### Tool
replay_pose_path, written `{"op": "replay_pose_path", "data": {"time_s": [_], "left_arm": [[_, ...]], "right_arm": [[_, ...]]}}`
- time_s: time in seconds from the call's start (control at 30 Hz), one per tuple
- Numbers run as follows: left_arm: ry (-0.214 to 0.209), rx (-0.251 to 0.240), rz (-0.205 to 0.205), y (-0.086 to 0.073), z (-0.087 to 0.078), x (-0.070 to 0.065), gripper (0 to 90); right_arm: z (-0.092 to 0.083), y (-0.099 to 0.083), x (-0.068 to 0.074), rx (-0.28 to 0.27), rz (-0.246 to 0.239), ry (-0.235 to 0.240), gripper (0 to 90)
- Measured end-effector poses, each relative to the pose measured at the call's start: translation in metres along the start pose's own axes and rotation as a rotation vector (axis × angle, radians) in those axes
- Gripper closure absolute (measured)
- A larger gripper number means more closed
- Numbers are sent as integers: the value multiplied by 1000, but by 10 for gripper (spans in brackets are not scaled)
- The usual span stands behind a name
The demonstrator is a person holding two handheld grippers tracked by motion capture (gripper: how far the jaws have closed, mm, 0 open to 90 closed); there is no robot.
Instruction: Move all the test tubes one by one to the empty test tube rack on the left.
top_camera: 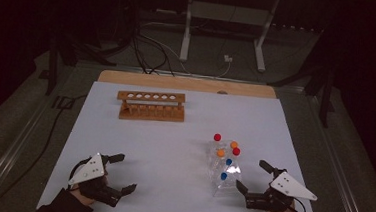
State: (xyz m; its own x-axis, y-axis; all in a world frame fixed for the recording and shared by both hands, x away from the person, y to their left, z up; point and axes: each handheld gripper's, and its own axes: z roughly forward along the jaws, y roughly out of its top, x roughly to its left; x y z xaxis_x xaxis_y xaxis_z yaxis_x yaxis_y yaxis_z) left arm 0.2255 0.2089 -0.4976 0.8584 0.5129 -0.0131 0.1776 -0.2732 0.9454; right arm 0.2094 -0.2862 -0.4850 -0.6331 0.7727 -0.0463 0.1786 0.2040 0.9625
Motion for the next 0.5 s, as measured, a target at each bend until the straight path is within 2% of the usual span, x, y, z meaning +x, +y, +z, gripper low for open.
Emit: {"op": "replay_pose_path", "data": {"time_s": [0.23, 0.3, 0.37, 0.43, 0.5], "left_arm": [[-11, -1, -10, 0, 1, 0, 5], [-13, -2, -11, 0, 0, 0, 5], [-16, -5, -12, 1, 0, 0, 5], [-15, -5, -12, 1, 0, 0, 5], [-14, -6, -13, 1, 0, 0, 5]], "right_arm": [[-3, 3, -5, 11, 59, 7, 0], [-3, 4, -6, 35, 62, 2, 0], [-2, 7, -6, 57, 59, -29, 0], [-3, 11, -4, 72, 55, -38, 0], [-4, 16, -3, 88, 76, -24, 0]]}}
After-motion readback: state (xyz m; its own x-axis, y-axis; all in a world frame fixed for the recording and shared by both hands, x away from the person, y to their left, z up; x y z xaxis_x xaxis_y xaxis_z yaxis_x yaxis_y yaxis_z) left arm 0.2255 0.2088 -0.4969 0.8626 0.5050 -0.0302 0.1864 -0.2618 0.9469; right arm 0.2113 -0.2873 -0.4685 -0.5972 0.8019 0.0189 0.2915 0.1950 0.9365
